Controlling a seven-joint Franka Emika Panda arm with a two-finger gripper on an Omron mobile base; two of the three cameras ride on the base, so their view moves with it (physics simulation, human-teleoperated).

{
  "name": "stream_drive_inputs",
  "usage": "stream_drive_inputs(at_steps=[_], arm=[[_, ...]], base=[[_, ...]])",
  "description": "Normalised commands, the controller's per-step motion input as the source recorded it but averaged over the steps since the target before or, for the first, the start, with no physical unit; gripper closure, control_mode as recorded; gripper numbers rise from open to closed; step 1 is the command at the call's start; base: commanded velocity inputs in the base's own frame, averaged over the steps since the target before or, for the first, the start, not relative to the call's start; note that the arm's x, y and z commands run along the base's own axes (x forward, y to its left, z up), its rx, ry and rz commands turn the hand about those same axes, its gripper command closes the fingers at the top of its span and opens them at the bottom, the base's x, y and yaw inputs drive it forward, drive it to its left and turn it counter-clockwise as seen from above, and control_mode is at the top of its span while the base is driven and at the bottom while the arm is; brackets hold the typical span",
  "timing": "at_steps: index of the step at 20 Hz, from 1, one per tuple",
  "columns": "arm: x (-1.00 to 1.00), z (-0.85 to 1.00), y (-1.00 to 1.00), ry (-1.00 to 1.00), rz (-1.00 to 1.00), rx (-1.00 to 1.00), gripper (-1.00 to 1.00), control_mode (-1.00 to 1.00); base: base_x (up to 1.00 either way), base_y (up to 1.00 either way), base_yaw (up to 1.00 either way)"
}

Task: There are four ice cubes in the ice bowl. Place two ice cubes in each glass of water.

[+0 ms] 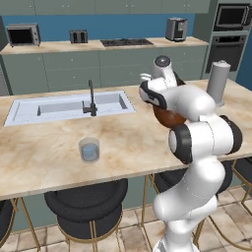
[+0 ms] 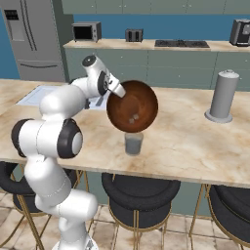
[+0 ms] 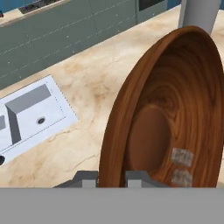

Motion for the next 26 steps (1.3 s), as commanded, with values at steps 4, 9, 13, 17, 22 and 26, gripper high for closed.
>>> stream_drive_inputs(at_steps=[4,9,13,17,22,26], arm=[[-0.07,0.03,-0.15,-0.05,0.00,0.01,1.00,-1.00],[-0.34,0.04,-0.01,-0.07,0.00,0.02,1.00,-1.00],[-0.41,0.00,0.00,-0.06,-0.01,0.02,1.00,-1.00],[-0.36,0.00,0.00,-0.06,-0.01,0.02,1.00,-1.00],[-0.02,0.00,-0.03,-0.04,-0.01,0.01,1.00,-1.00],[0.00,0.00,0.00,-0.02,0.00,0.00,1.00,-1.00]], base=[[0.00,0.00,0.00],[0.00,0.00,0.00],[0.00,0.00,0.00],[0.00,0.00,0.00],[0.00,0.00,0.00],[0.00,0.00,0.00]])
